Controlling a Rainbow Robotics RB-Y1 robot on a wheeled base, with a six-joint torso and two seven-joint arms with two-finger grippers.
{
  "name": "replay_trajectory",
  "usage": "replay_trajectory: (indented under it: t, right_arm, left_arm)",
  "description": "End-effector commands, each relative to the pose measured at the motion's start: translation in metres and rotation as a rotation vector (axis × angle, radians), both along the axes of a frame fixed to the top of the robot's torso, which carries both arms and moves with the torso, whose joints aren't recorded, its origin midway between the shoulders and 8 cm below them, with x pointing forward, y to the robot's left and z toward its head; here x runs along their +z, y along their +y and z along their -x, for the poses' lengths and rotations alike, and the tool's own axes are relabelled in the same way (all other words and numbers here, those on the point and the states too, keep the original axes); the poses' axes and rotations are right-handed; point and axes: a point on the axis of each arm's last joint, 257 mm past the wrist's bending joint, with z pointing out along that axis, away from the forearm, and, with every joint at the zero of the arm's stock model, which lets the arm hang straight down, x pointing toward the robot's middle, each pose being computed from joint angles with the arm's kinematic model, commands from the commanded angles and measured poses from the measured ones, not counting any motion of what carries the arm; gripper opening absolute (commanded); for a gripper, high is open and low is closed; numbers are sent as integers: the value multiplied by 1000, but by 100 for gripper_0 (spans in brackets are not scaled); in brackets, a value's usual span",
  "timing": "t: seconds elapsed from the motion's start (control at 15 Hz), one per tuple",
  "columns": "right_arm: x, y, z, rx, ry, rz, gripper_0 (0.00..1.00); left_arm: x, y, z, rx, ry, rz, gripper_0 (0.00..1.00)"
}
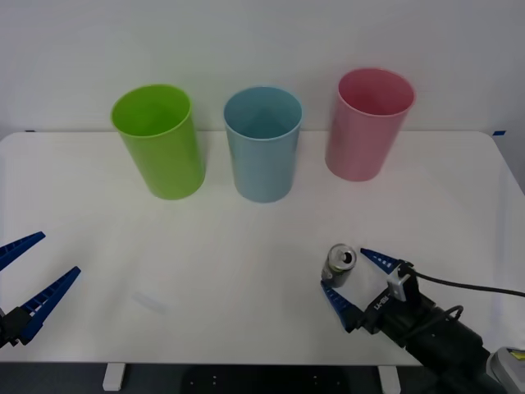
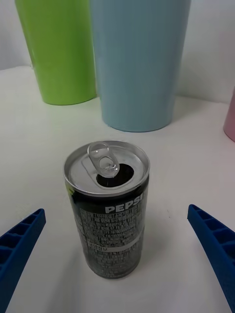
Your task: Grasp the object on the table and drop it into the matching bin: aluminum can to the light blue bin, PET bottle to the pink bin.
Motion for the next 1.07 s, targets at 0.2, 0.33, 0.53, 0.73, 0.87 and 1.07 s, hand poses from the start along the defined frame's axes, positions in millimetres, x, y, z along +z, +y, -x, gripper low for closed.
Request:
replay_trajectory:
  t: [0.2, 0.33, 0.53, 0.73, 0.87, 1.07]
  right_arm:
    - [-3, 14, -10, -16, 9, 10, 100]
    - [-3, 18, -13, -24, 11, 15, 100]
    - [-5, 22, -16, -31, 15, 22, 100]
    - [-6, 27, -19, -37, 17, 27, 100]
    - [-7, 30, -19, -33, 17, 29, 92]
    - [-5, 29, -21, -37, 17, 29, 0]
  left_arm:
    - [0, 0, 0, 0, 0, 0, 100]
    - [0, 0, 0, 0, 0, 0, 100]
    - [0, 0, 0, 0, 0, 0, 100]
    - [0, 0, 0, 0, 0, 0, 100]
    - [0, 0, 0, 0, 0, 0, 100]
    - [0, 0, 0, 0, 0, 0, 100]
